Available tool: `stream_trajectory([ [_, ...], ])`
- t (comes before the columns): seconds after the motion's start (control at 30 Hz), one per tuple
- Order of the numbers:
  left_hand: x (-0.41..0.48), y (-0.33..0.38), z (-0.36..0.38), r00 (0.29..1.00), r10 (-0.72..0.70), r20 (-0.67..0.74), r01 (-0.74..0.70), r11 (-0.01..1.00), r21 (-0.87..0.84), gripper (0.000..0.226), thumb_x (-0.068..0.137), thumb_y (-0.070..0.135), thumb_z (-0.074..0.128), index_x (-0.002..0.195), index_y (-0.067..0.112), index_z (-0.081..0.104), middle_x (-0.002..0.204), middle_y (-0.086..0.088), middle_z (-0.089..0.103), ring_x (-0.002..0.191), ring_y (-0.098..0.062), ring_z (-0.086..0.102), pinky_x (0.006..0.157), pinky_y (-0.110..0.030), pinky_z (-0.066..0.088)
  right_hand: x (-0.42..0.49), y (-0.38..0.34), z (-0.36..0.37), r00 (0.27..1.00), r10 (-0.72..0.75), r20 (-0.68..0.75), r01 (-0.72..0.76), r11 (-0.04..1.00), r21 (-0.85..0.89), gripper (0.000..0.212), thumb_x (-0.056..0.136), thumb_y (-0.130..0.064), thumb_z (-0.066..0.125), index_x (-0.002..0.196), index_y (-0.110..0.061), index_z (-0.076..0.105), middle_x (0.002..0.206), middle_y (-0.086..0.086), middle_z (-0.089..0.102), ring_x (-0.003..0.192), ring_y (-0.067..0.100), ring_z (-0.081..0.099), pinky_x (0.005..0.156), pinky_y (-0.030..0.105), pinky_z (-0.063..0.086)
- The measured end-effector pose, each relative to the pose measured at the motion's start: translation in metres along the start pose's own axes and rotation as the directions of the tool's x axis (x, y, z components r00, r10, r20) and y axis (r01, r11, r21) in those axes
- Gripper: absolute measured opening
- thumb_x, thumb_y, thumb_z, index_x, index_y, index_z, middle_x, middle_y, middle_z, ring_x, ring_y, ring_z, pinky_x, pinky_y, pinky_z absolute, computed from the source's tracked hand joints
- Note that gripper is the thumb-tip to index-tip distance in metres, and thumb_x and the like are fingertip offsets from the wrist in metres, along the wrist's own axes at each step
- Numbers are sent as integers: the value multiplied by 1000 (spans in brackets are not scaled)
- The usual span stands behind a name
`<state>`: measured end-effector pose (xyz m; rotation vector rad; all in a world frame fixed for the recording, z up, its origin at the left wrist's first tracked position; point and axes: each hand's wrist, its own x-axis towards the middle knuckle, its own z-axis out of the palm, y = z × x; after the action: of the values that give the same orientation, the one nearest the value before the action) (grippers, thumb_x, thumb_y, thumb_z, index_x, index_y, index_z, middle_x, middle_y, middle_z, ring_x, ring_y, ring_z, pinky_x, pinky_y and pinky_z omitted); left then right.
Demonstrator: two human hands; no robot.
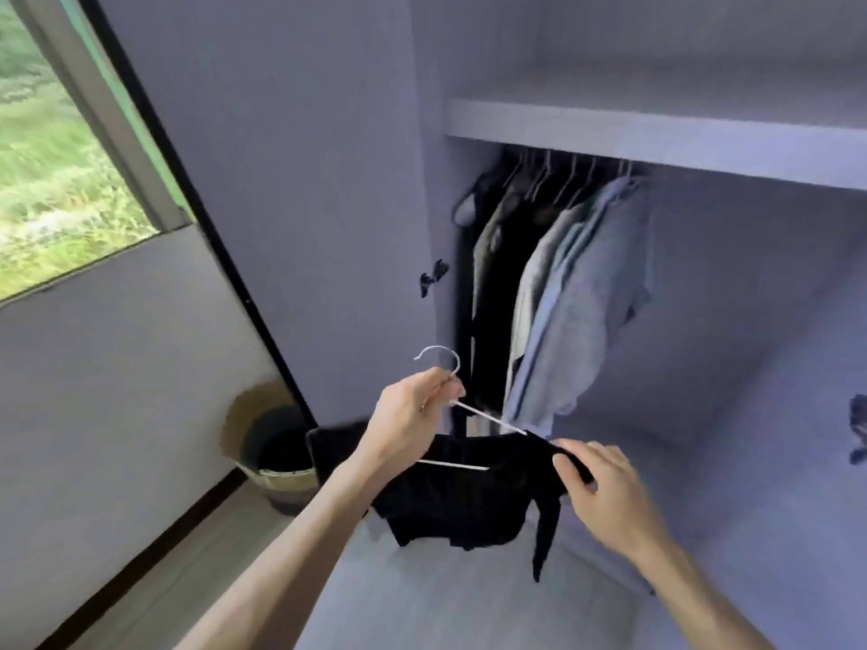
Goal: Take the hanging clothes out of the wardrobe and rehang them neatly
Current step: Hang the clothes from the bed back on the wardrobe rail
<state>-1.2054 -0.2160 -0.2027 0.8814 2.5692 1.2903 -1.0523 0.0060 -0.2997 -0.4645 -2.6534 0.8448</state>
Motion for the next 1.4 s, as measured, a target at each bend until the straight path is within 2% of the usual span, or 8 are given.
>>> stream_trajectory([
  [0.2,62,17,27,991,116,74,-105,985,-135,18,102,21,55,103,27,71,85,20,69,77,9,62,72,-6,41,-18,18,-18,968,156,-198,-184,973,-136,24,98,-22,57,117,-29,69,99,-19,59,89,11,42,79,24,39],
  [0.4,98,38,61,958,211,194,-166,960,-224,21,101,26,57,102,41,71,89,12,72,85,4,64,80,-7,44,-33,6,-52,909,396,130,-402,915,24,19,94,-26,54,95,-40,66,84,-14,68,82,13,59,78,30,51],
  [0.67,117,63,104,932,247,267,-172,946,-273,25,103,29,51,119,30,70,87,9,71,68,10,58,63,-5,41,-57,-34,-65,848,424,317,-528,719,452,11,97,-17,59,93,-15,69,80,-4,58,67,14,49,64,21,42],
  [0.8,128,67,114,816,258,518,-270,961,-53,44,106,30,43,150,28,42,126,6,66,107,-9,65,91,-20,48,-57,-44,-52,844,463,271,-534,675,510,11,90,-29,61,85,-23,68,77,-6,54,65,14,50,65,23,44],
  [0.93,141,56,111,702,235,673,-379,922,73,58,103,39,45,156,31,25,131,-5,63,114,-23,62,93,-27,47,-49,-43,-39,815,535,222,-546,584,601,20,94,-25,61,101,-9,70,78,-6,57,63,11,48,61,21,41],
  [1.03,162,36,99,725,256,640,-469,864,185,61,102,41,45,157,24,23,161,-4,31,147,-24,28,120,-43,24,-32,-35,-34,781,597,184,-558,536,633,16,99,-14,57,103,-5,69,72,-6,52,60,10,44,59,21,39],
  [1.2,217,3,63,856,209,472,-457,733,504,67,101,45,42,159,29,13,167,-2,5,153,-23,0,123,-54,6,22,-6,-36,733,671,113,-610,575,545,16,101,-17,54,97,-6,65,64,-3,45,56,8,43,62,23,39],
  [1.4,296,-24,-3,970,190,150,-230,527,818,71,99,45,38,159,27,4,166,-5,-12,152,-28,-14,117,-60,-7,108,36,-51,735,677,39,-606,630,486,13,101,-22,54,101,-14,64,61,-5,51,57,9,48,64,25,44],
])
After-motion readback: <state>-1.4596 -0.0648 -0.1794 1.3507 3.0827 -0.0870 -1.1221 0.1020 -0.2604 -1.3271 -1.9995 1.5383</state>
